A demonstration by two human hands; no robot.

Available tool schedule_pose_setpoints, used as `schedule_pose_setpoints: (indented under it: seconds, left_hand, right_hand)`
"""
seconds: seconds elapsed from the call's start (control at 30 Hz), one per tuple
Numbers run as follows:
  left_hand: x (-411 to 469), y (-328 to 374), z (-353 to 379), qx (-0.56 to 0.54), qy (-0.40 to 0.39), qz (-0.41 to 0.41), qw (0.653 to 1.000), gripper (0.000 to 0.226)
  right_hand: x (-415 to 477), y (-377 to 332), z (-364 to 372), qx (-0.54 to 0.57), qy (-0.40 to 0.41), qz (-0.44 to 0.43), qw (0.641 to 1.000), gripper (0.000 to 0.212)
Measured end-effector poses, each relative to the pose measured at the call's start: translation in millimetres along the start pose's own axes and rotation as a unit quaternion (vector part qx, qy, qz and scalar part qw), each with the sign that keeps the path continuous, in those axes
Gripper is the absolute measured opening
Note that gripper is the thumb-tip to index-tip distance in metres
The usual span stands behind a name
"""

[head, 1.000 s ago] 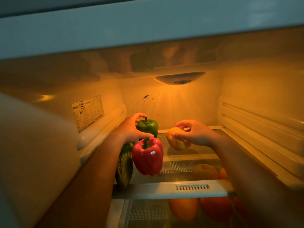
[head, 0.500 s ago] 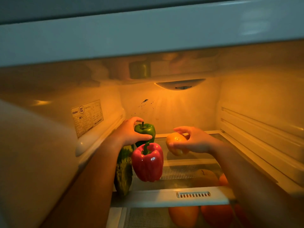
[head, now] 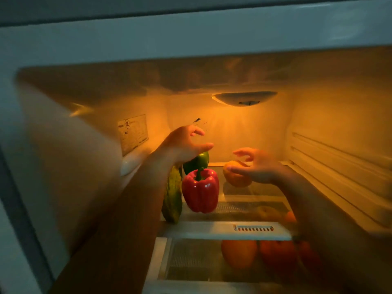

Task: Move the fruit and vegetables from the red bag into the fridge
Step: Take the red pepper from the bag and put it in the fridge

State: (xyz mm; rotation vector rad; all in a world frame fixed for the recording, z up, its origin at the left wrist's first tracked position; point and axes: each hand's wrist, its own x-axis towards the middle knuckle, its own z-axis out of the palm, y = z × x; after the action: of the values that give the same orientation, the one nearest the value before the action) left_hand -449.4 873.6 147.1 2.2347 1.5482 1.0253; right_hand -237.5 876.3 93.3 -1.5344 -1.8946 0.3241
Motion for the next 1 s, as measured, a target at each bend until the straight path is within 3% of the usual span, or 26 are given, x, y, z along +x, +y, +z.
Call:
schedule_pose_setpoints:
  seconds: [0.23,0.63,0.77,1.0]
  left_hand:
    - [-35.2,19.0,-3.6,-0.008,0.0,0.083,0.997,0.038]
    - [-124.0,21.5,9.3,-0.109,-0.088,0.167,0.976,0.033]
    - [-153.0,5.7,26.0,-0.127,-0.123,0.196,0.964,0.034]
    - [-200.0,-19.5,51.8,-0.185,-0.153,0.161,0.957,0.031]
  right_hand:
    - [-57.3,-9.7,-2.2,-0.056,0.101,-0.037,0.993,0.052]
    - [-188.1,-21.7,0.4,0.021,0.194,-0.072,0.978,0.036]
    - [-234.3,-13.2,17.9,0.006,0.201,-0.05,0.978,0.039]
    - [-303.0,6.4,66.1,0.037,0.159,0.034,0.986,0.041]
